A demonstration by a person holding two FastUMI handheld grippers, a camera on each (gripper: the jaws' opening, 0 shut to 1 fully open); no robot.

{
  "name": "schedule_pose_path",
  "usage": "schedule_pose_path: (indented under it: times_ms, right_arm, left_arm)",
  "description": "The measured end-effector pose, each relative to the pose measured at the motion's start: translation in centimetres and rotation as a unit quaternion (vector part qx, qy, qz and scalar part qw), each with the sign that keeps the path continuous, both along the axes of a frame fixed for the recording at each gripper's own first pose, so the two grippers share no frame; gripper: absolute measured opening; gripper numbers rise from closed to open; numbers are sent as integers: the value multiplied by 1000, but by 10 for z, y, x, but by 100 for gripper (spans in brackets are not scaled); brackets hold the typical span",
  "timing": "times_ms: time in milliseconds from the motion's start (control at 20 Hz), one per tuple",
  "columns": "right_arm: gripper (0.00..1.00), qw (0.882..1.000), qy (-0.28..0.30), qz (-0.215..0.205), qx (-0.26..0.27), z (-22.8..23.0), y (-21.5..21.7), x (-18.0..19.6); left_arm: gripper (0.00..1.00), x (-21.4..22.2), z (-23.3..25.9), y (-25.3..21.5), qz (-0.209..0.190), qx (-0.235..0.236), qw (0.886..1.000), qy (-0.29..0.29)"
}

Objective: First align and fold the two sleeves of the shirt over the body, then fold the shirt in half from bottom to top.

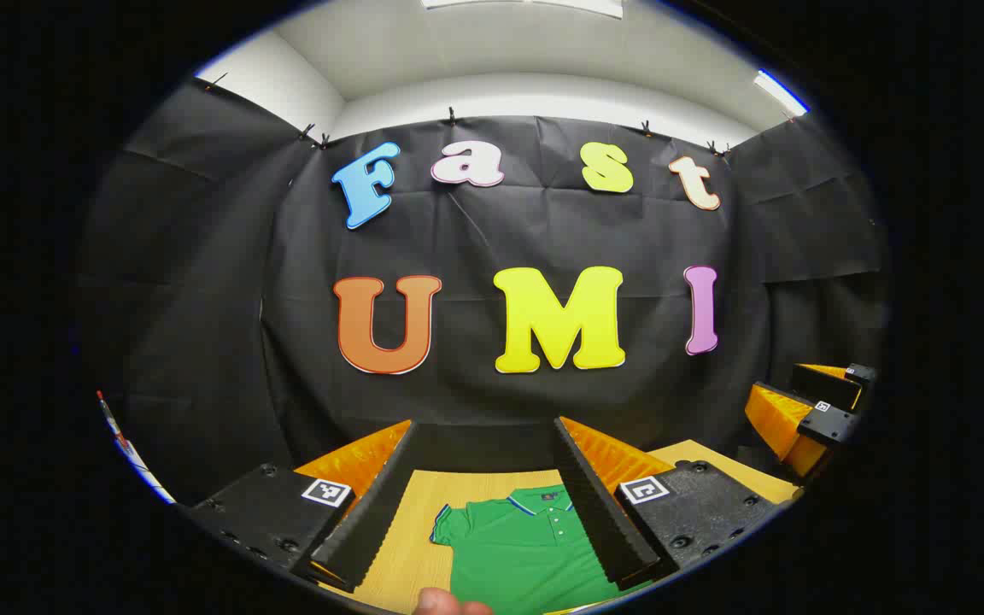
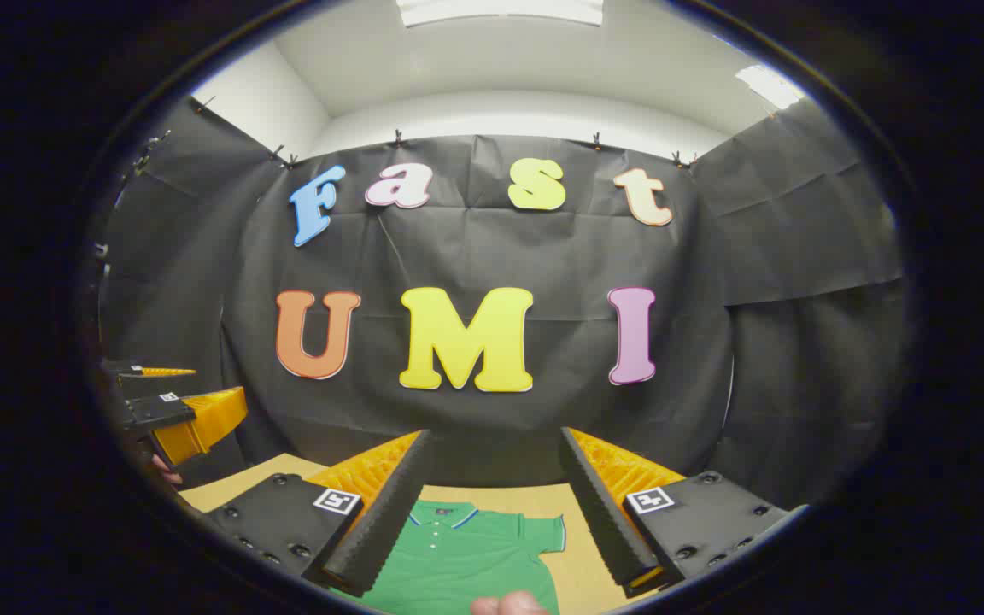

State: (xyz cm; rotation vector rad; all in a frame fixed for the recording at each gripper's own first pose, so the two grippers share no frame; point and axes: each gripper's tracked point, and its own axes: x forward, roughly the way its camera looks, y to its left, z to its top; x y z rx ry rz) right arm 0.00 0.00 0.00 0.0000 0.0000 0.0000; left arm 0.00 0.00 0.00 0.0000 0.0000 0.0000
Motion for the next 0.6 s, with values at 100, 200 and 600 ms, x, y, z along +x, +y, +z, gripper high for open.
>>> schedule_pose_path:
  times_ms: [100,200,600]
  right_arm:
    - [96,1000,1,0,-4,0,-1,0]
    - [96,1000,2,1,-1,-1,-1,2]
    - [96,1000,5,6,-1,-2,-1,17]
  left_arm:
    - [98,2,2,-2,1,-2,1000,-1]
    - [98,4,2,-3,2,-2,1000,-1]
    - [98,13,2,-3,6,-2,1000,-4]
